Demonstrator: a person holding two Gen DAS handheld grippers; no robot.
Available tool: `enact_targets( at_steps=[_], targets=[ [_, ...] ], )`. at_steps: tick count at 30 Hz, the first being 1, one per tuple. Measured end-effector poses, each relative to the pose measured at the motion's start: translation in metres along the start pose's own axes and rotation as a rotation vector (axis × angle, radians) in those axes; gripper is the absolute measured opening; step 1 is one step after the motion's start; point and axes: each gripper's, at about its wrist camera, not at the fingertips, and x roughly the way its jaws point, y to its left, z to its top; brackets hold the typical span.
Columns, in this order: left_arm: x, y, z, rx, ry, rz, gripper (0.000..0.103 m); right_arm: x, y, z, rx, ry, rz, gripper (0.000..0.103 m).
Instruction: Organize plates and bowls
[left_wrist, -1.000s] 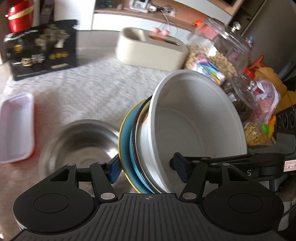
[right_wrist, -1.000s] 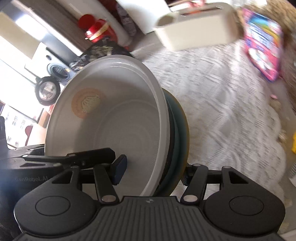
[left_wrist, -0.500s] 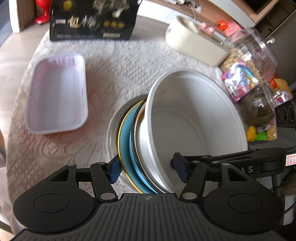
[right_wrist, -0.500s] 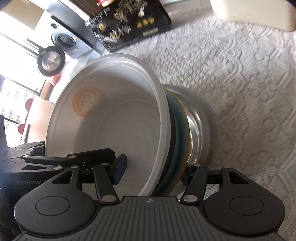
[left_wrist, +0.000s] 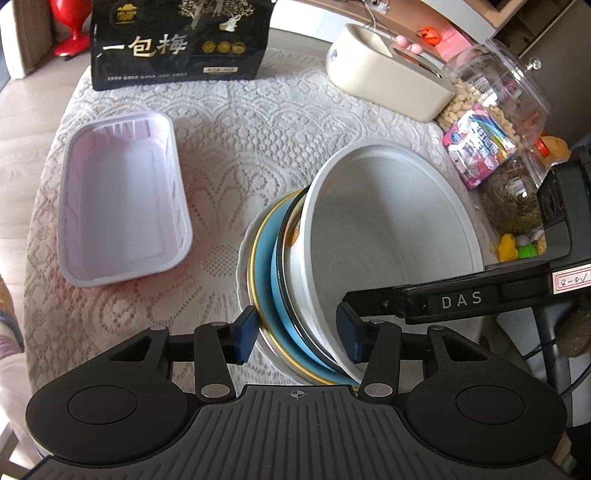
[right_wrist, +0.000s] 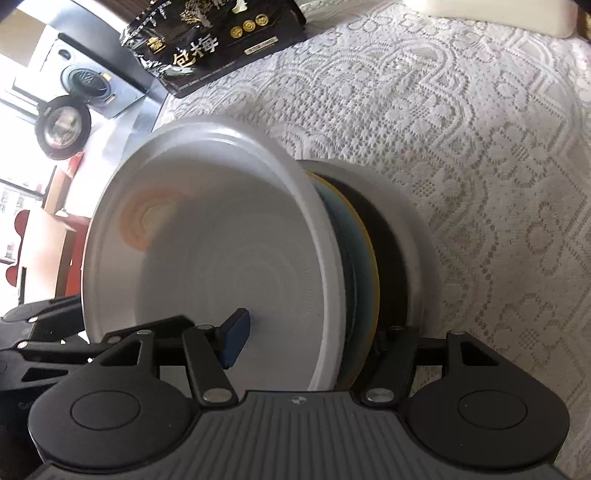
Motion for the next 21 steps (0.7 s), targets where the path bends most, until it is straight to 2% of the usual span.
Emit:
enact_targets(
  at_steps=[3,5,8,15,21],
  targets=[
    [-0.008,-0.004,-0.001,0.012,-0.023,0.017,0.047,0.002,0.001,0.0,0.005,-0.002,-0.016,0.063],
    [-0.018,-0.007,-0.001,0.029,-0.051,0.004,0.028,0.002,0.003,0.0,-0.001,-0.008,-0.03,0.062],
    [-0.031,-0.01,-0.003,0.042,-0.08,-0.002,0.027,0.0,0.006,-0.001,-0.007,-0.025,-0.054,0.061],
    [-0.027,-0.009,-0.007,0.036,-0.047,-0.012,0.025,-0.01,0.02,-0.008,-0.064,-0.058,-0.162,0.061],
    [-0.038,-0.014,-0.008,0.063,-0.081,-0.02,0.025,-0.022,0.022,-0.006,-0.077,-0.096,-0.188,0.061]
  ],
)
